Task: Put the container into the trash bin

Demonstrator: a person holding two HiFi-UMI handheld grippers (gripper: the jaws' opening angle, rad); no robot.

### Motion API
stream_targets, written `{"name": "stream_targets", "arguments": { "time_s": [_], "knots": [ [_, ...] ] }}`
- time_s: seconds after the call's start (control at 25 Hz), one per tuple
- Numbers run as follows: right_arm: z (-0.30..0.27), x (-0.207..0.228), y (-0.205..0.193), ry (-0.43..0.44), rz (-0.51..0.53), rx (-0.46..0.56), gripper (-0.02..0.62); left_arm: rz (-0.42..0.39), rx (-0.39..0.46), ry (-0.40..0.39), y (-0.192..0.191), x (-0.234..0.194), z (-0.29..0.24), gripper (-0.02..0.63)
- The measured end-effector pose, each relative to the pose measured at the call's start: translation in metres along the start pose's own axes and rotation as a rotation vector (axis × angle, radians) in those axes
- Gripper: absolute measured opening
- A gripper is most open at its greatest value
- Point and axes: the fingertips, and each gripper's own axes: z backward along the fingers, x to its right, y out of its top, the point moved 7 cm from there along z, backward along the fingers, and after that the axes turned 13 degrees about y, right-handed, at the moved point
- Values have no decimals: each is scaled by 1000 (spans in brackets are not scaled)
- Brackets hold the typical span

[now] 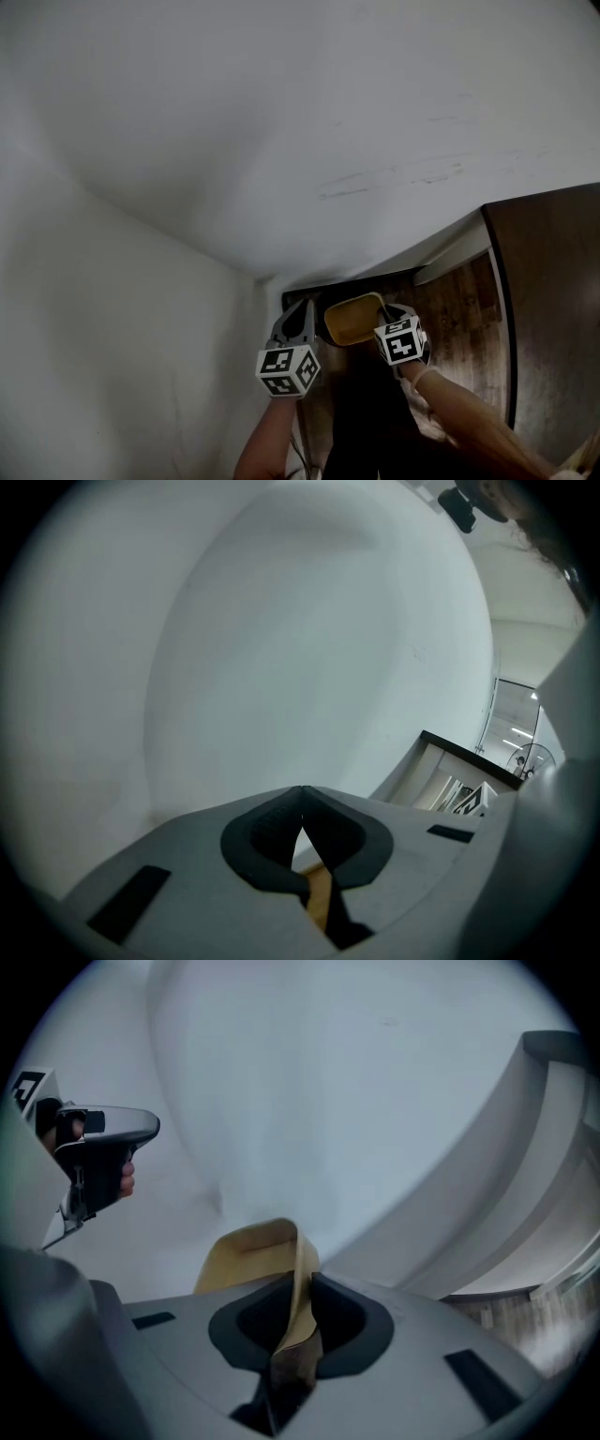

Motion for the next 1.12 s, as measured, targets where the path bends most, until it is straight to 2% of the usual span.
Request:
{"name": "stream_targets", "arguments": {
  "time_s": [0.48, 0.72, 1.12],
  "knots": [
    [-22, -6, -2, 61, -62, 5, 126, 18, -11, -21, -4, 0, -8, 20],
    [-27, -5, -1, 81, -88, 19, 129, 50, -8, -16, -6, -2, -9, 20],
    [-24, -2, 0, 74, -105, 24, 131, 48, -22, -29, -7, 0, -11, 20]
  ]
}}
